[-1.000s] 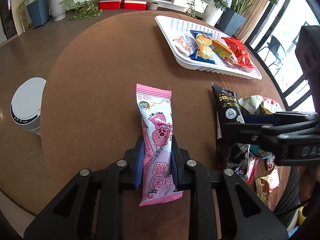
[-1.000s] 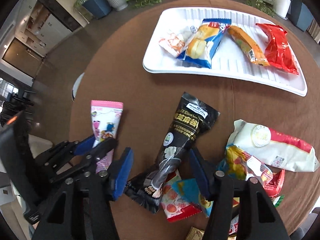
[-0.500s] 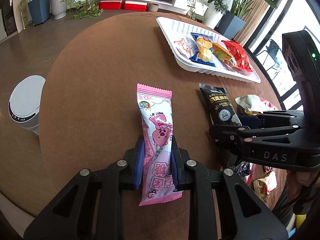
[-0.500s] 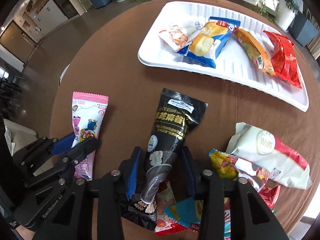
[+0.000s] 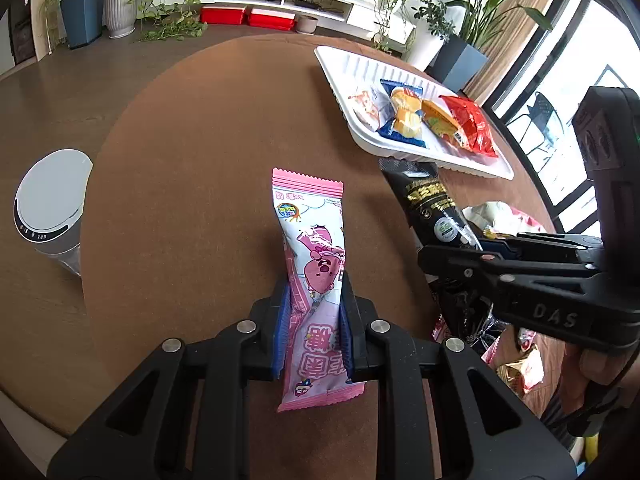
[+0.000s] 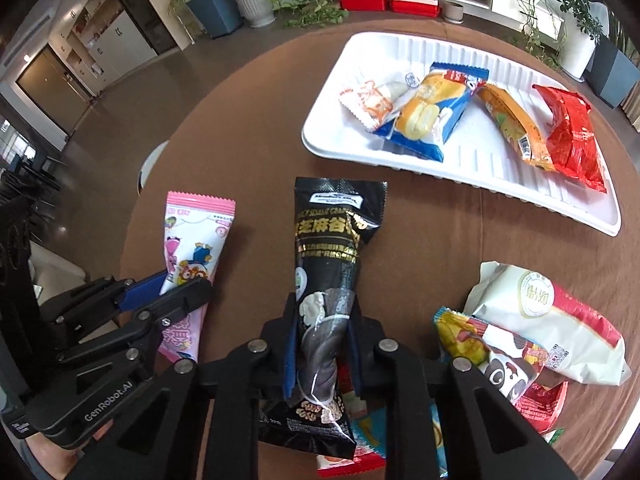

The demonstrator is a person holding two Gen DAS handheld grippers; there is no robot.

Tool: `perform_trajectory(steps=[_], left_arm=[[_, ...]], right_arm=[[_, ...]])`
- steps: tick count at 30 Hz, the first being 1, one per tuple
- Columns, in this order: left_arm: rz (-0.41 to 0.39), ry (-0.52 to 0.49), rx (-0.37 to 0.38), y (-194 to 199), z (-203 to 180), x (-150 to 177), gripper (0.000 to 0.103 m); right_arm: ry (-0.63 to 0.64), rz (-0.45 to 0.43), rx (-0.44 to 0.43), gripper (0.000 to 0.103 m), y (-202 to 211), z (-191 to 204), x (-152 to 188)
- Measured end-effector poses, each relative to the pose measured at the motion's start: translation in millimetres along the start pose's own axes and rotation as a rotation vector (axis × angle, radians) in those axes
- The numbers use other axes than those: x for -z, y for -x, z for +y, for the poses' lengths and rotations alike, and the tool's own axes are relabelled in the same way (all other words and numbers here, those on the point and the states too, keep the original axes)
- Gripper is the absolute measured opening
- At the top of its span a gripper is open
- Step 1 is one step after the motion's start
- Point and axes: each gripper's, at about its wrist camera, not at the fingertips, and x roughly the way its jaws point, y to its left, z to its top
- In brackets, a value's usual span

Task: Organize snacks
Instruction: 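Carry the pink packet with left tool while right tool carries the black packet to the tray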

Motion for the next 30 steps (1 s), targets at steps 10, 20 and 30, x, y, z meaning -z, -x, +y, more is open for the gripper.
perform_trajectory(steps=[10,20,30], left_arm=[[-0.034,0.051,0.075,14,5,2,0.019],[-0.089,0.022,0.133,33,-21,-33,0.019],[-0.137,-0.068,0.138,46,-60,-108,0.019]], right_arm=[[-0.084,-0.109,-0.151,0.022,37,-23,9],[-0.209,-0.221,-0.205,0.022,95,-91,8],[-0.325,-0.342,-0.120,0.022,156,-181,-17]])
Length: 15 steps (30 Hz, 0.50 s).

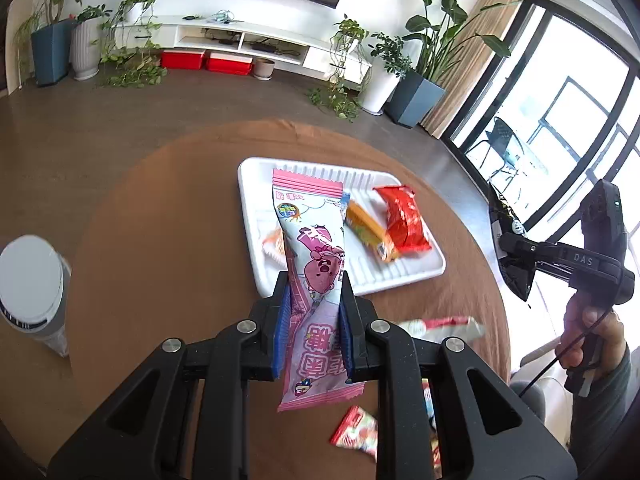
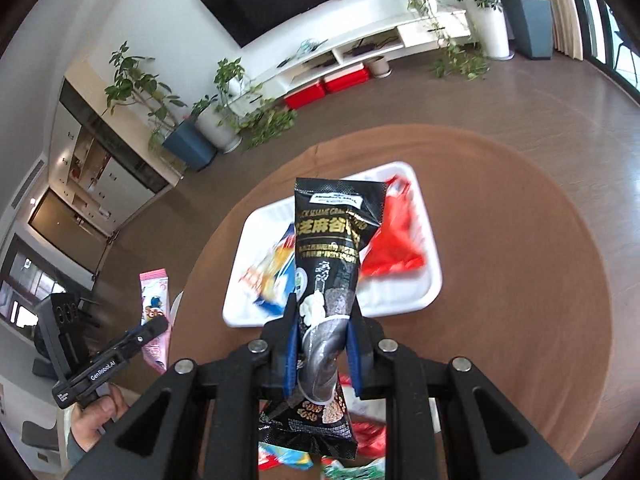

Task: Organize snacks
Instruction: 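Carry the pink packet with left tool while right tool carries the black packet to the tray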

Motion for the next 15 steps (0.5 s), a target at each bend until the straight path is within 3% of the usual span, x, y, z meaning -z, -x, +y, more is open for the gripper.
perform_trajectory(steps=[9,15], left_arm=[[0.008,-0.069,0.003,-33,-24,-61,0.019],[0.051,-0.082,0.006,-78,-30,-79,0.019]], right_arm=[[0.088,-0.047,0.041,0.022,-2,6,-55],[0.143,0.012,0.029,0.022,-40,18,-77]])
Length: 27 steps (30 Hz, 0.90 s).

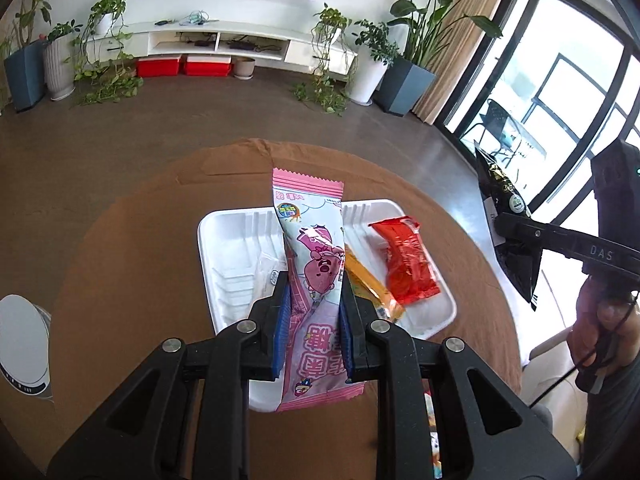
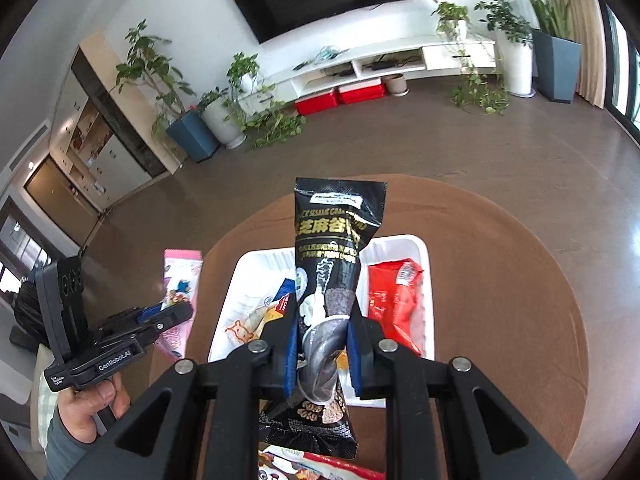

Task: Organize snacks
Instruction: 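Carry the pink packet with left tool while right tool carries the black packet to the tray, then lower both packets into the tray and open both tools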

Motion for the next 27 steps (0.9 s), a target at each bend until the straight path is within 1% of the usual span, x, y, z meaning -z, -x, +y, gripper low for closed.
perform_trajectory(steps=[5,10,17,21,27], left_arm=[[0.046,-0.014,-0.014,-39,7,-1,0.019],[0.066,0.001,-0.033,-75,18,-2,0.019],[0.086,0.015,-0.042,-114,29,-4,0.019],[0.097,0.020,-0.054,-127,28,-2,0.020],[0.118,0.025,-0.066,-145,32,1,0.023]], right_arm=[[0.046,0.076,0.030,0.022,-42,4,-5],[0.075,0.150,0.086,0.022,-82,4,-1],[0.092,0.183,0.125,0.022,-108,1,9],[0.093,0.190,0.146,0.022,-117,-4,9],[0.115,0.225,0.165,0.023,-132,-5,10]])
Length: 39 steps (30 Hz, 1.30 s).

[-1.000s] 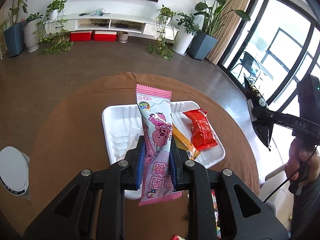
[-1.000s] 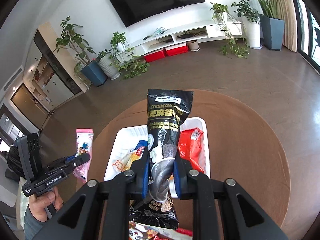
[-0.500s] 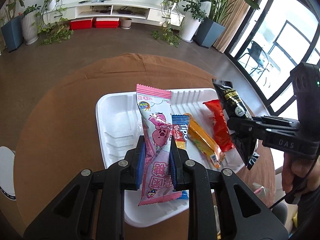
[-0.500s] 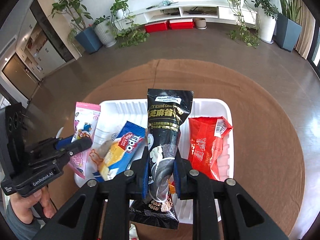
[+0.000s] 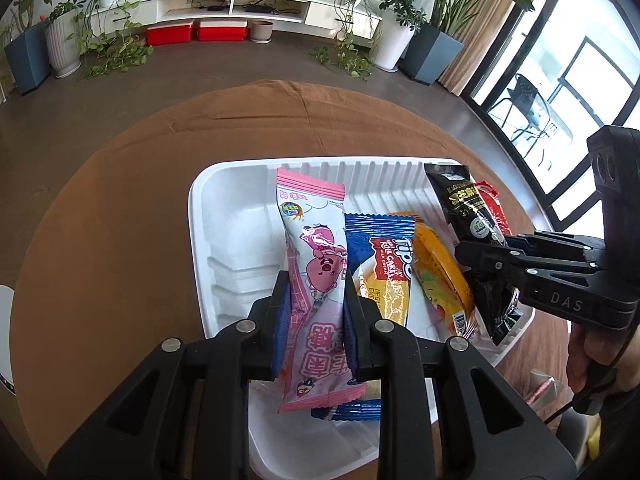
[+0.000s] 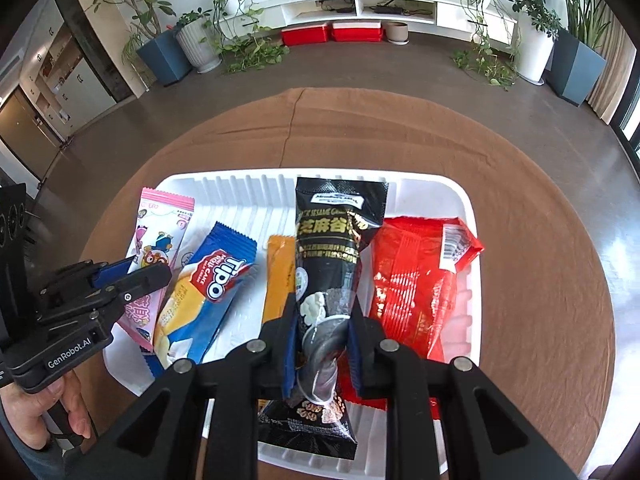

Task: Organize snacks
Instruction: 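Lower both packets into the tray and open both tools, then move both tools back over the remaining snack pile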

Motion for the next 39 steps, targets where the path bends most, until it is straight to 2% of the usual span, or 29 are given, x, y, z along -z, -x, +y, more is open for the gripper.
perform_trajectory(steps=[4,11,13,17,18,20,21,22,25,27,30,32,34,39], left_arm=[[0.004,-0.005,-0.004,-6,0,-4,0.025],[0.007,0.000,-0.004,-4,3,-2,0.031],[0.001,-0.001,-0.002,-1,3,-2,0.044],[-0.019,-0.007,-0.004,12,-3,-1,0.058],[-0.025,-0.011,-0.006,16,-4,0,0.064],[-0.038,-0.015,-0.007,27,-10,4,0.067],[-0.043,-0.016,-0.005,32,-11,6,0.071],[-0.052,-0.016,-0.002,39,-13,9,0.081],[-0.083,-0.024,0.009,65,-16,23,0.102],[-0.103,-0.027,0.010,84,-20,36,0.103],[-0.147,-0.039,0.006,112,-29,62,0.103],[-0.159,-0.042,0.001,126,-38,81,0.103],[-0.164,-0.034,0.030,138,-46,102,0.103],[-0.175,-0.041,0.054,153,-74,153,0.103]], right_arm=[[0.000,0.009,0.006,0.024,-5,2,0],[0.006,-0.002,0.012,0.031,-2,4,-2],[0.000,-0.009,0.013,0.034,1,3,-2],[-0.002,-0.023,0.002,0.038,10,2,2],[-0.001,-0.033,-0.001,0.044,16,3,3],[0.001,-0.062,-0.001,0.053,29,4,5],[0.004,-0.085,-0.012,0.058,39,4,6],[0.005,-0.101,-0.023,0.061,47,5,7],[0.002,-0.174,-0.096,0.078,80,3,14],[-0.010,-0.232,-0.143,0.088,103,-1,24],[-0.034,-0.308,-0.179,0.093,134,-5,49],[-0.051,-0.329,-0.198,0.093,147,-7,69],[-0.063,-0.337,-0.203,0.093,155,-8,94],[-0.118,-0.369,-0.177,0.093,165,-11,161]])
